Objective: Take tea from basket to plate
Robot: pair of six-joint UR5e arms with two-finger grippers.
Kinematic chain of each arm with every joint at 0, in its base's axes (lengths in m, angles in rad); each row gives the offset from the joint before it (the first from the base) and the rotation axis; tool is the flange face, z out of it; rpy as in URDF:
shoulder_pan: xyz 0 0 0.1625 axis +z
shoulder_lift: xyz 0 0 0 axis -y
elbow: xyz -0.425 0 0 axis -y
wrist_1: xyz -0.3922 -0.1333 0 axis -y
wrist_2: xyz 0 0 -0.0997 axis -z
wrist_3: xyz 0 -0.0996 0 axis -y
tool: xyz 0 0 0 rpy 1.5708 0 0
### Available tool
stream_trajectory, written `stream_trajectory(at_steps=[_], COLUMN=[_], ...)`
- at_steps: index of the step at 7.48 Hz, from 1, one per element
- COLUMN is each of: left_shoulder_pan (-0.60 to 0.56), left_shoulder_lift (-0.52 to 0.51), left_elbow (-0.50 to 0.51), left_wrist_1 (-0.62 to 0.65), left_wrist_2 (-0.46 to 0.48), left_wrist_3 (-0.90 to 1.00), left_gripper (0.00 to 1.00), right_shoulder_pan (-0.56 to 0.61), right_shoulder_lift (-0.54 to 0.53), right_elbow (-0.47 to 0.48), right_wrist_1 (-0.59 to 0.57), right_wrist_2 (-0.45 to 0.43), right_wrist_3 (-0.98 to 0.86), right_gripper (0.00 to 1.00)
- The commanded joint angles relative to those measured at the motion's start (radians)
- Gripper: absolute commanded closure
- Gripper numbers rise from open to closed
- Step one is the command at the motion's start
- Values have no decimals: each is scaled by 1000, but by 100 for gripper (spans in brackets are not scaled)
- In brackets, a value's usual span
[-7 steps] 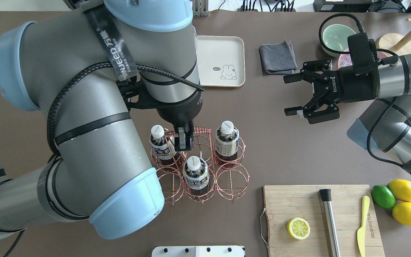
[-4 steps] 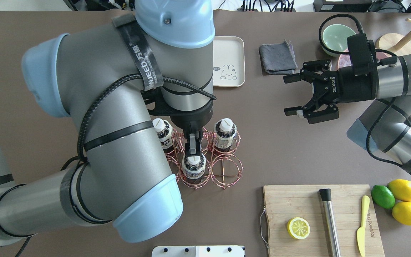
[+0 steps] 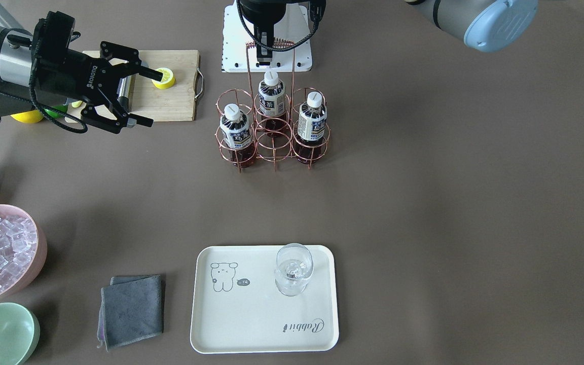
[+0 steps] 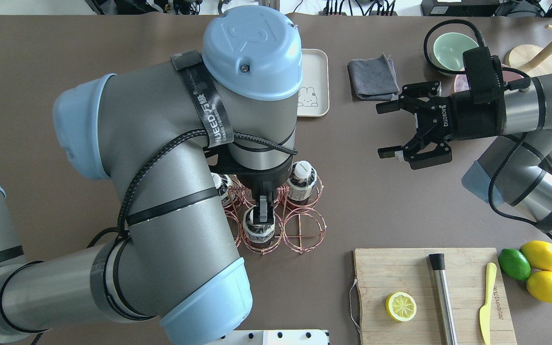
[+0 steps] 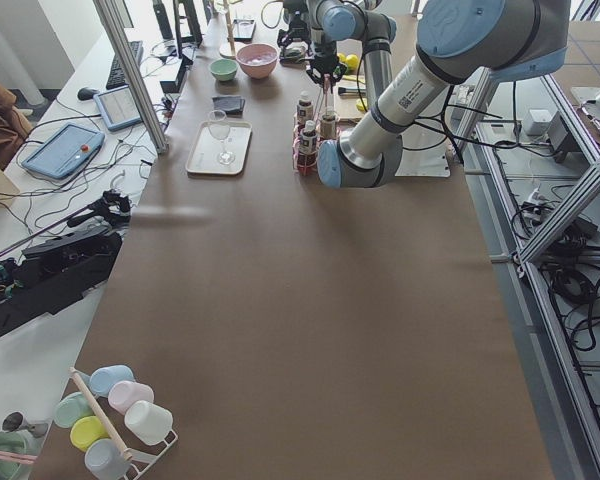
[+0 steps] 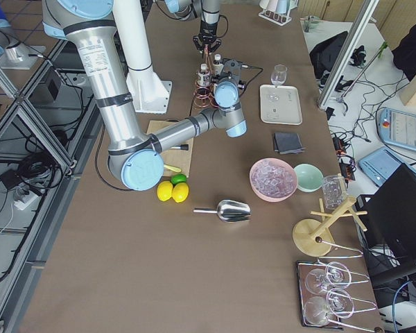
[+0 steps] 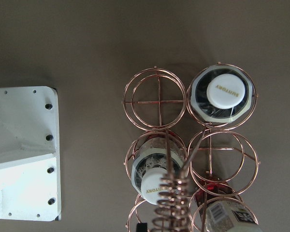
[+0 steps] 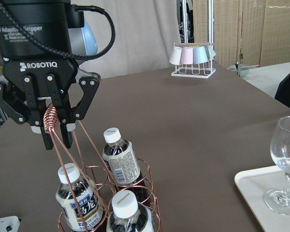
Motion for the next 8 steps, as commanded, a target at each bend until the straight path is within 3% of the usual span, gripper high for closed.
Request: stream_trajectory(at_steps=[1, 5, 8], left_shoulder_pan=[-7, -49, -43], left_shoulder_lift=[-2, -3, -11], left_elbow=[-8, -5, 23], left_wrist_1=[11, 33, 28], left_wrist_2=[-1, -4, -4], left_wrist_3=[4, 10, 10], left_gripper=[100, 100, 100], right_shoulder_pan=[-17, -33, -92], right_shoulder_lift=[15, 39, 38], right_elbow=[1, -6, -6], right_wrist_1=[0, -2, -2], right_wrist_2=[-2, -14, -77], right_wrist_3=[1, 1, -1], right_gripper=[1, 1, 1])
